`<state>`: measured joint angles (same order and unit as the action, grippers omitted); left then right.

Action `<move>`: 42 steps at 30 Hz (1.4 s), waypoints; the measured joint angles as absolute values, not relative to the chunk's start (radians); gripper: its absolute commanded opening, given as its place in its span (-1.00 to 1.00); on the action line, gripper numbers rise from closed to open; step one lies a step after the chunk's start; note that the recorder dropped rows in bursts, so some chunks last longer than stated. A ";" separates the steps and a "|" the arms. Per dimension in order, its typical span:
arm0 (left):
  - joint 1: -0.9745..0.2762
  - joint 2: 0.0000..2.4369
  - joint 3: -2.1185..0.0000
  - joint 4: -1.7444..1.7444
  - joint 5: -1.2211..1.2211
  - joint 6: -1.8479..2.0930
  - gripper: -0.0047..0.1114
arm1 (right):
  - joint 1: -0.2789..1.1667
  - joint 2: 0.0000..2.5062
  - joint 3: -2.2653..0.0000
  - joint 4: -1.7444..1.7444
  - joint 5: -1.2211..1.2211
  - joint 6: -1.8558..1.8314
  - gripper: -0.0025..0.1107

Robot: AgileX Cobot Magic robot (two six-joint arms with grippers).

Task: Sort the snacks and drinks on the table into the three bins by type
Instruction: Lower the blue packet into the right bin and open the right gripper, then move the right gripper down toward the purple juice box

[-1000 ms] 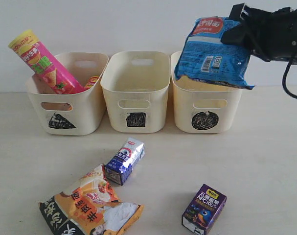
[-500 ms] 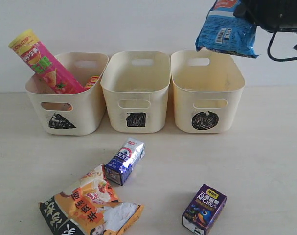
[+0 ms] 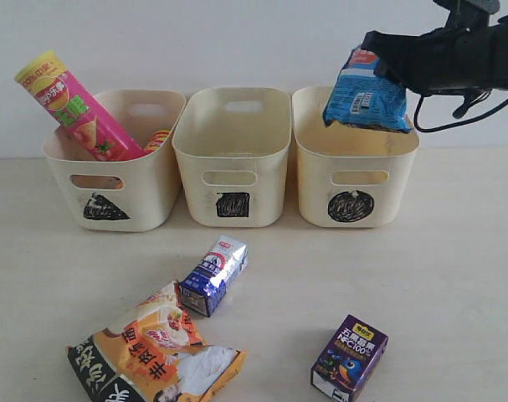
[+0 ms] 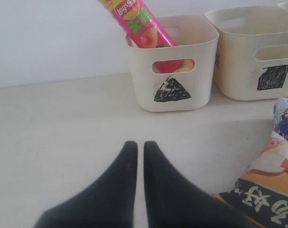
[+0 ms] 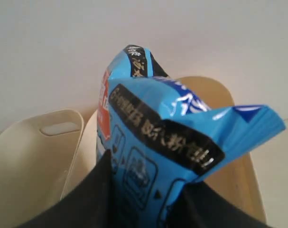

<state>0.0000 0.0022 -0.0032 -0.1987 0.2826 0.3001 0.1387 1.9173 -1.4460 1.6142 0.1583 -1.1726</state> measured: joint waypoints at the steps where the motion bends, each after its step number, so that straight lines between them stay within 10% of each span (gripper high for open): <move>1: 0.000 0.002 -0.003 -0.199 0.283 0.300 -0.84 | 0.139 1.926 -1.452 1.614 0.168 -1.173 -0.54; 8: 0.000 0.002 -0.003 -0.199 0.284 0.300 -0.84 | 0.139 1.937 -1.470 1.614 0.124 -1.168 0.70; 15: 0.000 0.002 -0.003 -0.199 0.284 0.300 -0.84 | 0.139 1.928 -1.471 1.614 0.078 -1.168 0.80; 21: 0.000 0.002 -0.003 -0.199 0.284 0.300 -0.84 | 0.139 1.867 -1.471 1.610 0.081 -1.168 0.34; 27: 0.000 0.002 -0.003 -0.199 0.284 0.300 -0.84 | 0.139 1.788 -1.471 1.541 0.226 -1.172 -0.95; 42: 0.000 0.002 -0.003 -0.199 0.284 0.300 -0.84 | 0.140 1.738 -1.464 0.863 0.702 -0.543 -0.96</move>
<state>0.0000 0.0022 -0.0032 -0.1987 0.2844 0.3001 0.1405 1.7381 -1.4642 0.8631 0.7018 -0.5427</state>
